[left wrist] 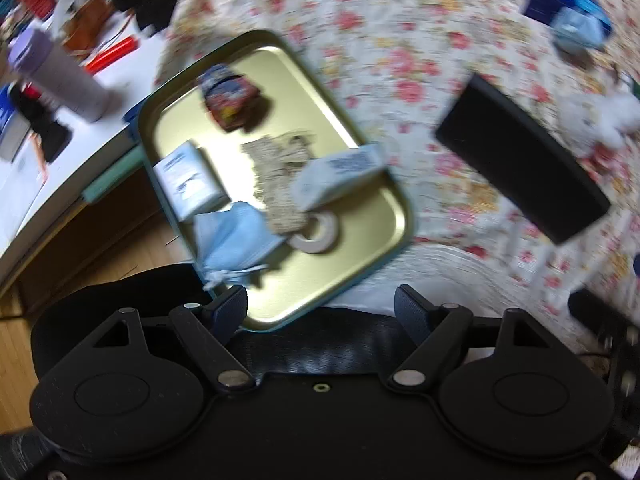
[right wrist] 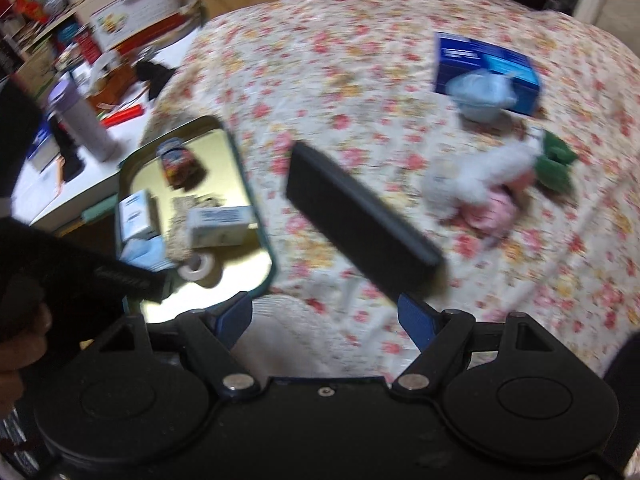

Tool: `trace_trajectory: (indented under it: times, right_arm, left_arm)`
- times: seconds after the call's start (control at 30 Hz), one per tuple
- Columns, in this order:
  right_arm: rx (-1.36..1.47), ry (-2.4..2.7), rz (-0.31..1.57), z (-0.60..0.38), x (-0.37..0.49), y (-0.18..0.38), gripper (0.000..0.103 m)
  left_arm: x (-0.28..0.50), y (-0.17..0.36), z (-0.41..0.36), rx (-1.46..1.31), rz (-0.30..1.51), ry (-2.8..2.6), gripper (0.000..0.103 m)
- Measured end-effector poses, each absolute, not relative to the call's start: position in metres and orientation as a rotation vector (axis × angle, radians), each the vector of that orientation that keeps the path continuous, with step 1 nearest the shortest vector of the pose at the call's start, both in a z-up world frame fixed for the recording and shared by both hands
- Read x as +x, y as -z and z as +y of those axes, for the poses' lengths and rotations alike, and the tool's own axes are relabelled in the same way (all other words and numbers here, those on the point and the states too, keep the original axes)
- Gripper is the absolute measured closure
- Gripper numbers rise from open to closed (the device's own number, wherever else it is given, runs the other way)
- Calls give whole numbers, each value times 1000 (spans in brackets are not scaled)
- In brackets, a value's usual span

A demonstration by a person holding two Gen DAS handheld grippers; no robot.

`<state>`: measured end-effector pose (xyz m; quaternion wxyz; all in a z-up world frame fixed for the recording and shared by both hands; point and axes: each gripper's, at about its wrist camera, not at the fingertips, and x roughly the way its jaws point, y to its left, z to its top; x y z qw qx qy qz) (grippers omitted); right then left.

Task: Organize soft objects
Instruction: 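Move both tools back toward the remaining items on the bed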

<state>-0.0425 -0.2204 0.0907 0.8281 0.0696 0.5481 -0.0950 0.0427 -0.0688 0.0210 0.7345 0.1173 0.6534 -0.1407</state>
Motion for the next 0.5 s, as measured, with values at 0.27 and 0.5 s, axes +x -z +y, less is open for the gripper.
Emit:
trace_trajectory:
  times: [0.27, 0.5]
  right_arm:
    - [246, 393, 1113, -304, -65, -101, 24]
    - [344, 571, 1085, -372, -65, -99, 23]
  left_arm:
    - [26, -45, -126, 340, 1372, 409, 26]
    - [25, -53, -172, 380, 1324, 474, 26]
